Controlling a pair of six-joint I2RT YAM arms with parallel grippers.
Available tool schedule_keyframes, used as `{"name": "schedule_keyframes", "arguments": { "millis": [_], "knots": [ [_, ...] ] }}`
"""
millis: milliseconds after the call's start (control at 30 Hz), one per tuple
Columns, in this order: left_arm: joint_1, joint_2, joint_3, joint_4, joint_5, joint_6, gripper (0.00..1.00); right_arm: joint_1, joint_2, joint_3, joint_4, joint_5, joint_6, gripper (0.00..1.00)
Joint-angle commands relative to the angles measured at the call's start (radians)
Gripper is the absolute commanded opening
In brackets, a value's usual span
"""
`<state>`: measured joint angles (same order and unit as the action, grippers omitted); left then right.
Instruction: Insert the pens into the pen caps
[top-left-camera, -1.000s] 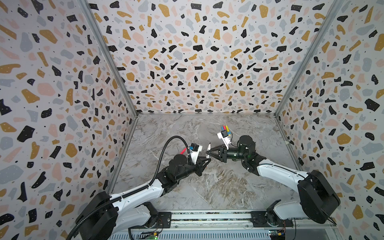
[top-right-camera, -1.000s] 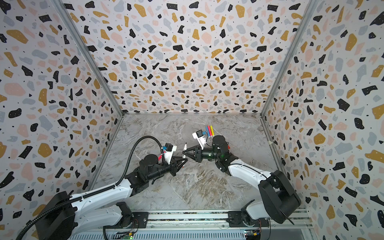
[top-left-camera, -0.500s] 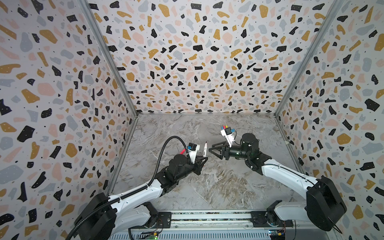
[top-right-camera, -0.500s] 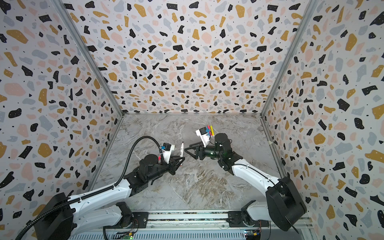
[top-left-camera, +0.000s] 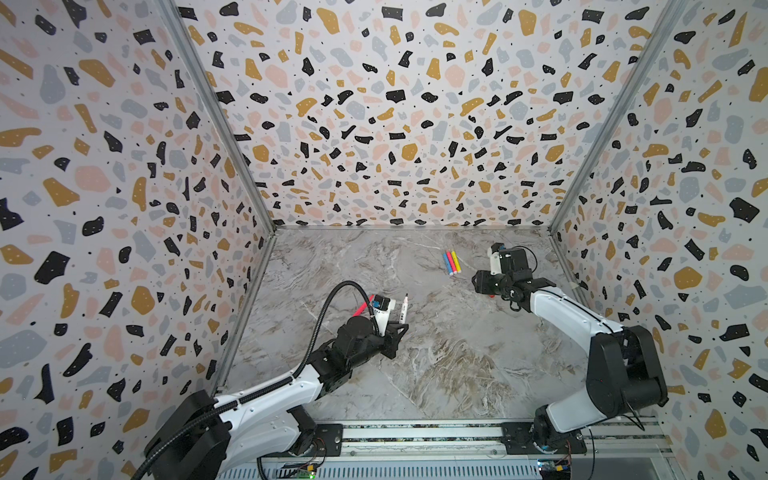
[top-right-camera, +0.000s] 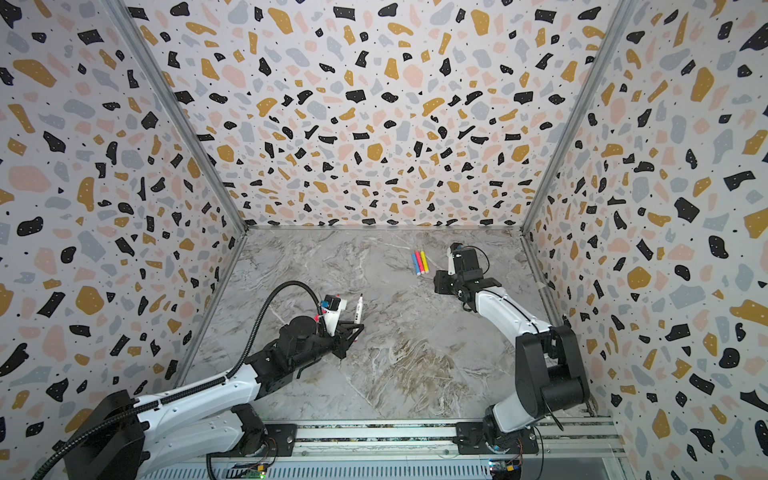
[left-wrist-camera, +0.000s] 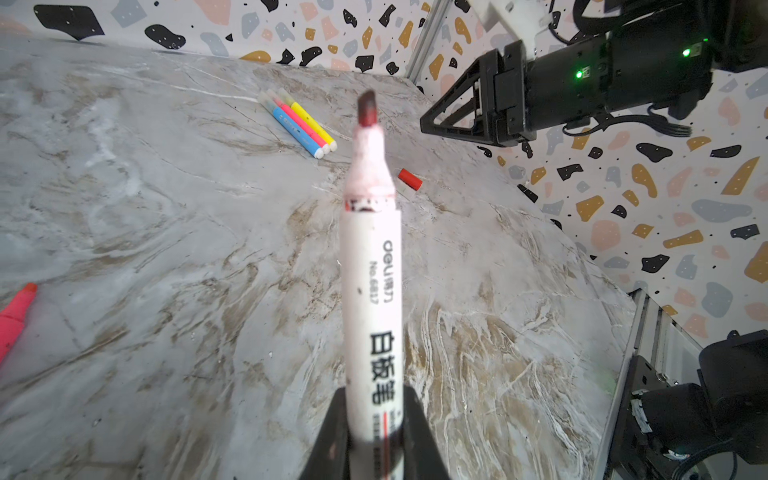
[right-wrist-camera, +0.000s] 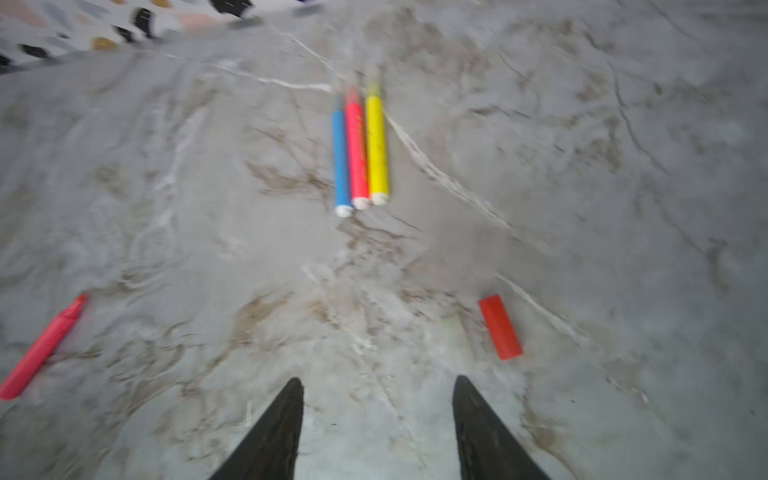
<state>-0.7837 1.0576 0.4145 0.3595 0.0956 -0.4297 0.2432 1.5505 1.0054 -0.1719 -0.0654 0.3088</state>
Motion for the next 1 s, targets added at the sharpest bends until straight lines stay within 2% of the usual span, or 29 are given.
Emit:
{"name": "schedule_keyframes", "arguments": {
  "millis": [0,167,500,967],
  "knots": [
    [0.000,-0.017,-0.016,0.025,-0.010,0.012,0.00,-0.034,0.021,0.045,-0.071,0.065,-0.023,0.57],
    [0.000,-0.016,-0.024,0.028,-0.013,0.016,0.00,-0.067,0.085,0.064,-0.071,0.078,-0.029,0.57],
    [0.000,-0.014,-0.028,0.027,-0.017,0.021,0.00,-0.083,0.217,0.160,-0.100,0.116,-0.061,0.46],
    [0.000,-0.028,-0.033,0.017,-0.028,0.026,0.00,-0.083,0.340,0.208,-0.103,0.090,-0.086,0.44]
  ]
}}
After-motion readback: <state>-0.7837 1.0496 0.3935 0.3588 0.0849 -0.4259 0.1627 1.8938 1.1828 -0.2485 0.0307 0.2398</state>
